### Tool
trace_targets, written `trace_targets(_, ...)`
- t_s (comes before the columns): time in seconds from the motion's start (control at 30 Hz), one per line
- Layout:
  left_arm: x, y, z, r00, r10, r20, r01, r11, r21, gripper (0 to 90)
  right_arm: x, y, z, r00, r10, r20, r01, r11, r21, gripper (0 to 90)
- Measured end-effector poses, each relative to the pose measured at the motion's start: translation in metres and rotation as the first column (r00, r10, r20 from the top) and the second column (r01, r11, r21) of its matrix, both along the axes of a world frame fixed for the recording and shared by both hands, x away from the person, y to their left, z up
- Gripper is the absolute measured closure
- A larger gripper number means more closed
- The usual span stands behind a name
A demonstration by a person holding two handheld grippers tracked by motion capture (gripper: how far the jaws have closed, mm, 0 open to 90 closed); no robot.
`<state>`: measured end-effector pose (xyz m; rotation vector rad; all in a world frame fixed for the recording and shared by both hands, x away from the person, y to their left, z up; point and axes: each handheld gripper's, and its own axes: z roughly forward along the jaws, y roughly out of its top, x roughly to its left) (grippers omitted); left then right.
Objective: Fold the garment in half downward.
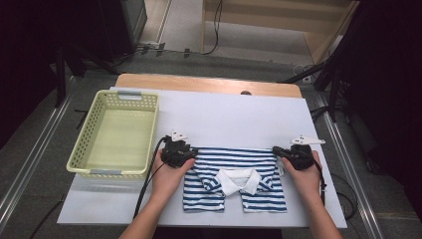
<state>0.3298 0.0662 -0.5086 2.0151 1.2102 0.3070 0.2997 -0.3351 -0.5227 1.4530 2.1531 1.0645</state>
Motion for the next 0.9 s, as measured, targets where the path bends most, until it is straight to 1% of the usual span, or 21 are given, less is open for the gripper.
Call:
trace_targets(0.03,-0.001,-0.001,0.000,0.9999,0.009,0.008,-0.009,0.9999,0.014,66.0,0.000,0.000,0.000,1.0000,0.002,0.001,-0.002,1.000,-0.002,85.8)
trace_targets(0.07,-0.001,-0.002,0.000,0.9999,0.013,0.008,-0.013,0.9997,0.021,69.2,0.001,0.000,0.000,1.0000,0.004,0.006,-0.004,1.000,-0.005,85.8)
trace_targets(0.1,0.000,-0.001,0.000,0.9999,0.013,0.007,-0.013,0.9997,0.020,74.7,0.001,0.001,0.000,1.0000,0.003,0.003,-0.003,1.000,-0.008,85.8)
trace_targets(0.13,0.000,0.000,-0.001,1.0000,0.006,-0.003,-0.006,1.0000,0.004,80.7,0.001,0.001,0.000,1.0000,0.003,0.005,-0.003,1.000,-0.010,85.8)
trace_targets(0.17,0.001,0.000,0.000,1.0000,0.003,-0.007,-0.003,1.0000,0.000,85.4,0.001,0.001,0.000,1.0000,0.003,0.004,-0.003,1.000,-0.008,85.8)
trace_targets(0.2,0.001,0.000,0.000,1.0000,-0.005,-0.003,0.005,1.0000,0.003,87.0,0.001,0.001,0.000,1.0000,0.002,0.005,-0.002,1.000,-0.004,85.9)
trace_targets(0.23,0.001,-0.001,0.000,0.9999,-0.016,0.005,0.016,0.9998,0.011,87.9,0.002,0.001,0.001,1.0000,0.002,0.003,-0.002,1.000,-0.001,85.9)
trace_targets(0.3,0.003,-0.002,0.001,0.9998,-0.011,0.018,0.011,0.9998,0.015,88.5,0.004,0.001,0.002,1.0000,0.002,0.003,-0.002,1.000,0.008,86.0)
trace_targets(0.4,0.012,-0.003,0.005,0.9993,0.009,0.037,-0.010,0.9999,0.008,88.7,0.010,0.003,0.009,0.9999,0.003,0.013,-0.003,1.000,0.001,86.1)
trace_targets(0.5,0.021,-0.003,0.010,0.9972,0.027,0.069,-0.028,0.9996,0.008,88.7,0.020,0.004,0.019,0.9996,0.002,0.028,-0.002,1.000,-0.005,86.2)
trace_targets(0.63,0.035,-0.003,0.015,0.9942,0.049,0.096,-0.048,0.9988,-0.012,88.7,0.036,0.005,0.028,0.9994,0.000,0.036,0.001,1.000,-0.021,86.3)
trace_targets(0.7,0.041,-0.004,0.016,0.9936,0.049,0.102,-0.048,0.9988,-0.013,88.7,0.043,0.005,0.031,0.9995,-0.002,0.032,0.003,1.000,-0.022,86.3)
trace_targets(0.77,0.046,-0.004,0.017,0.9934,0.049,0.104,-0.048,0.9987,-0.015,88.7,0.052,0.005,0.032,0.9994,0.000,0.033,0.001,0.999,-0.034,86.4)
trace_targets(0.83,0.051,-0.004,0.017,0.9928,0.056,0.106,-0.054,0.9984,-0.019,88.7,0.059,0.005,0.032,0.9997,-0.001,0.024,0.002,0.999,-0.051,86.4)
trace_targets(0.9,0.055,-0.005,0.017,0.9921,0.062,0.109,-0.060,0.9980,-0.021,88.7,0.067,0.005,0.031,0.9999,-0.003,0.016,0.004,0.999,-0.054,86.4)
